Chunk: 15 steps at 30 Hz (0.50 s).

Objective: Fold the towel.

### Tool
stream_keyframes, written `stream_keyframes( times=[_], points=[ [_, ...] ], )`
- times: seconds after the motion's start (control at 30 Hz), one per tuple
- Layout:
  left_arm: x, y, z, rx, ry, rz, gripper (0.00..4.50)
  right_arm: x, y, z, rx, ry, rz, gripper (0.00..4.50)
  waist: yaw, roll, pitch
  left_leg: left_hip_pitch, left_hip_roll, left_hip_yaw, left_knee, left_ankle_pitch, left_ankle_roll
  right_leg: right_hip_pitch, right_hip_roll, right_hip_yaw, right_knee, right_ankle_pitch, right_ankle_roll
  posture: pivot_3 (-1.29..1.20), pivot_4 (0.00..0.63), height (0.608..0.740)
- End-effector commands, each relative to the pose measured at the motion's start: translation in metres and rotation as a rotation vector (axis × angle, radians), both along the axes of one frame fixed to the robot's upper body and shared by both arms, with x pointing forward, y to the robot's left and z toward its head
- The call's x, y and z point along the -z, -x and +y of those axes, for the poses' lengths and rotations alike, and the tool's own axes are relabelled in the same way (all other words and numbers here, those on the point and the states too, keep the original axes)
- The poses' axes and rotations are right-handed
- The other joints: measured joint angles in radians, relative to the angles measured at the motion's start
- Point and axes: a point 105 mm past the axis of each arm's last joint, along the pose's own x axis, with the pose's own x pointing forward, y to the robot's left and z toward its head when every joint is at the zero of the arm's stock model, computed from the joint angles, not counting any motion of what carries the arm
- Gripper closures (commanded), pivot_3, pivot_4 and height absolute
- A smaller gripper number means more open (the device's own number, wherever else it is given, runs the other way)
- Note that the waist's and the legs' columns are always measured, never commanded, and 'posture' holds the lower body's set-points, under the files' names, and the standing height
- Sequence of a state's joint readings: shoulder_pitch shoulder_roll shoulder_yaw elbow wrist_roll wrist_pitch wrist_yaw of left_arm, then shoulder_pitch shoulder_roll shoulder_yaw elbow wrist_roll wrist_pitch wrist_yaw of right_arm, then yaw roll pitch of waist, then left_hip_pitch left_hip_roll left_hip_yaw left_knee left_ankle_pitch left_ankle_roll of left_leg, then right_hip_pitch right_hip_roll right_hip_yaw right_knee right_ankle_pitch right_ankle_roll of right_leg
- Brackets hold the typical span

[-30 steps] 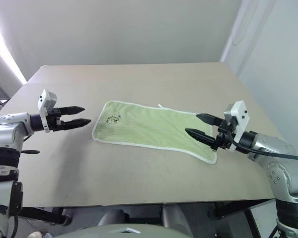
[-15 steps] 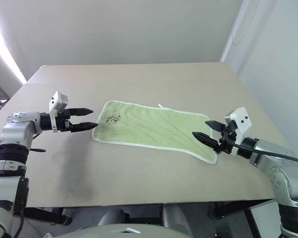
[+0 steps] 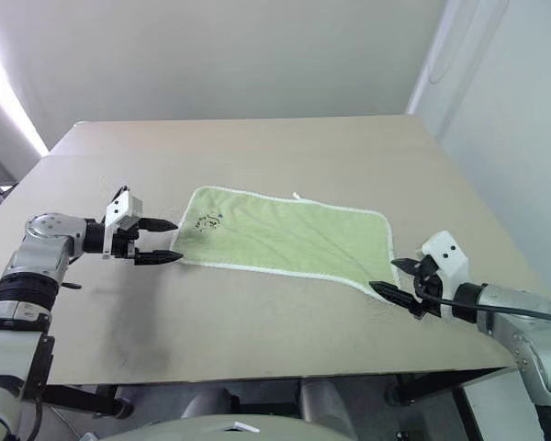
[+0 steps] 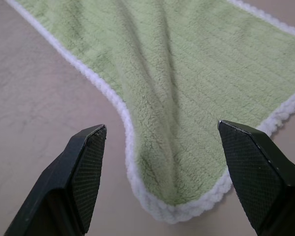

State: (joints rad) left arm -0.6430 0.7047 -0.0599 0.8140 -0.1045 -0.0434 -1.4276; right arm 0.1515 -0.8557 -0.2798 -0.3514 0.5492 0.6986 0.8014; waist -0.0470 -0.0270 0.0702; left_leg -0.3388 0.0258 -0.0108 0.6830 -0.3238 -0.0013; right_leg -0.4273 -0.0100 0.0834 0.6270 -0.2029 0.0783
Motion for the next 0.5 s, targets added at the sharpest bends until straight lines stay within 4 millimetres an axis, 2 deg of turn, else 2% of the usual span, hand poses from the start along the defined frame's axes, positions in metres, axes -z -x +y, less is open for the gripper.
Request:
stream_keyframes(
  times=[0.03, 0.43, 0.47, 0.5],
  points=[
    [-0.003, -0.012, -0.002, -0.01, -0.035, -0.045, 0.16, -0.009, -0.003, 0.005, -0.014, 0.018, -0.058, 0.71, 0.002, 0.0, 0.0, 0.0, 0.0, 0.0, 0.0, 0.0, 0.0, 0.0, 0.0, 0.0, 0.0, 0.0, 0.0, 0.0, 0.0, 0.712],
    [0.026, -0.016, -0.01, 0.033, -0.162, -0.014, 0.16, -0.009, -0.003, -0.002, 0.018, 0.061, -0.057, 0.71, 0.004, 0.0, 0.0, -0.002, 0.0, 0.0, -0.001, 0.0, 0.0, 0.0, 0.0, 0.0, -0.003, 0.0, 0.0, 0.0, 0.0, 0.712],
    [0.027, -0.014, -0.01, 0.046, -0.163, -0.009, 0.54, -0.008, -0.003, -0.003, 0.021, 0.064, -0.054, 0.67, 0.004, 0.0, 0.0, -0.001, 0.0, 0.0, -0.001, 0.0, 0.0, 0.0, 0.0, 0.0, -0.003, 0.0, 0.0, 0.0, 0.0, 0.712],
    [0.028, -0.013, -0.011, 0.055, -0.161, -0.001, 0.7, -0.008, -0.003, -0.003, 0.023, 0.067, -0.051, 0.67, 0.004, 0.0, 0.0, -0.001, 0.0, 0.0, -0.001, 0.0, 0.0, 0.0, 0.0, 0.0, -0.003, 0.0, 0.0, 0.0, 0.0, 0.712]
  ],
)
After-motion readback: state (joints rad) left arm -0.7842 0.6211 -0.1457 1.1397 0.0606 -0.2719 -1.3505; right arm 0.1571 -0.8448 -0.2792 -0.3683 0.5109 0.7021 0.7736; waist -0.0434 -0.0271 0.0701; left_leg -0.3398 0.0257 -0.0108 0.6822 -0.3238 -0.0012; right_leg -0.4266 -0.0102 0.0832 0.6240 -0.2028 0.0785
